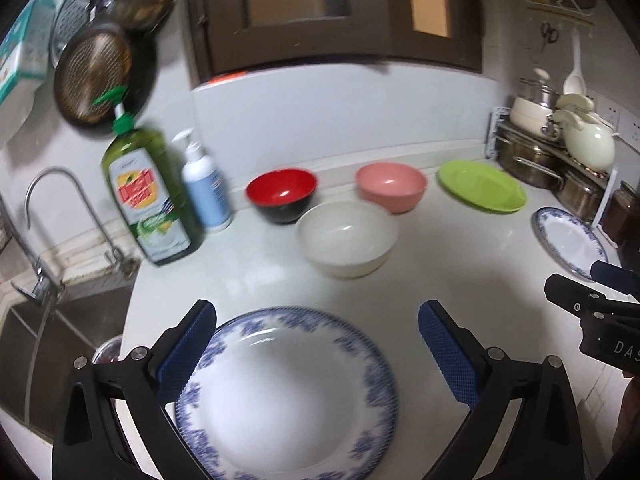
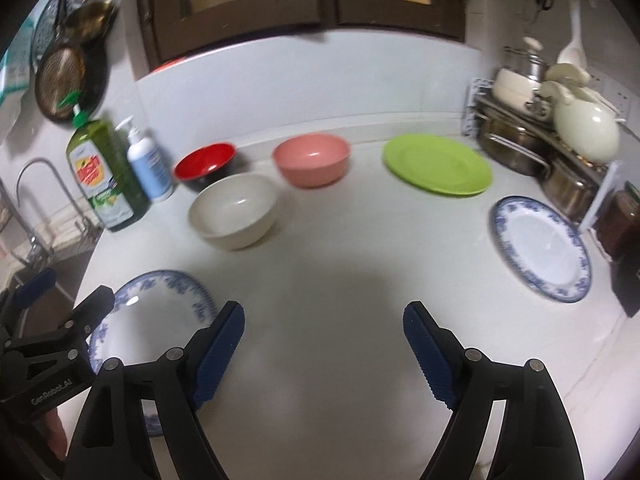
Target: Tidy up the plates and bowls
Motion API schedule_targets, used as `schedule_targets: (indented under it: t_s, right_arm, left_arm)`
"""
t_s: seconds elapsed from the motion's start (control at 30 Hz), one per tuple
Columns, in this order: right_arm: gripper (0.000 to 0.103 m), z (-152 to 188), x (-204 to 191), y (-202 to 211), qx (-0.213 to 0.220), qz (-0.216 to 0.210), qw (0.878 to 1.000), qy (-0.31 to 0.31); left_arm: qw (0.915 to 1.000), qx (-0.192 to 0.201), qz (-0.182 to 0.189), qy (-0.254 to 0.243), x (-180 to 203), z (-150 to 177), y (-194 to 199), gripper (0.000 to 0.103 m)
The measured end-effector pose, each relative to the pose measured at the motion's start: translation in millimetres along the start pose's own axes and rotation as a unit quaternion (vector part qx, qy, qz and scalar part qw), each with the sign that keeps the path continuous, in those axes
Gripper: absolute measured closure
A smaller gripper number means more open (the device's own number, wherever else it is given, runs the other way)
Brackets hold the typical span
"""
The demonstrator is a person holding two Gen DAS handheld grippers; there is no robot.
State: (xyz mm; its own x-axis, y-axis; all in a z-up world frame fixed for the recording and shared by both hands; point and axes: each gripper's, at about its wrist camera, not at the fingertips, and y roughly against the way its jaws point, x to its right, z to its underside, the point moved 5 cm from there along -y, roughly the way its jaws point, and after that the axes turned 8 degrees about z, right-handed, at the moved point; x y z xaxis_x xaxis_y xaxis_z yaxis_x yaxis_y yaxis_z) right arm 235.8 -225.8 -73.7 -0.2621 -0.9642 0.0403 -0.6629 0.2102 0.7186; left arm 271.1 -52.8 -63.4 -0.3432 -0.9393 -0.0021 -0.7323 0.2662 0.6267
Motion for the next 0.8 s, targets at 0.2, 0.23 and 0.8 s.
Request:
schedule_targets:
  t_s: [0.2, 0.23, 0.8]
  right_arm:
    - [0.019, -7, 49, 6, 0.015, 0.023, 0.999, -0.023]
    - [0.019, -8, 56, 6, 0.017, 0.026, 0.999, -0.025]
    - [0.019, -27, 167, 7, 0.05, 0.088, 0.992, -0.069]
  left_arm:
    - [0.9996, 0.012, 0.017, -0.018, 43, -17, -6, 0.0]
    - [0.9995, 0.014, 0.02, -0.02, 50, -20, -7, 0.0]
    - [0.9945, 0.028, 0.072, -0.07, 155, -65, -39, 0.0]
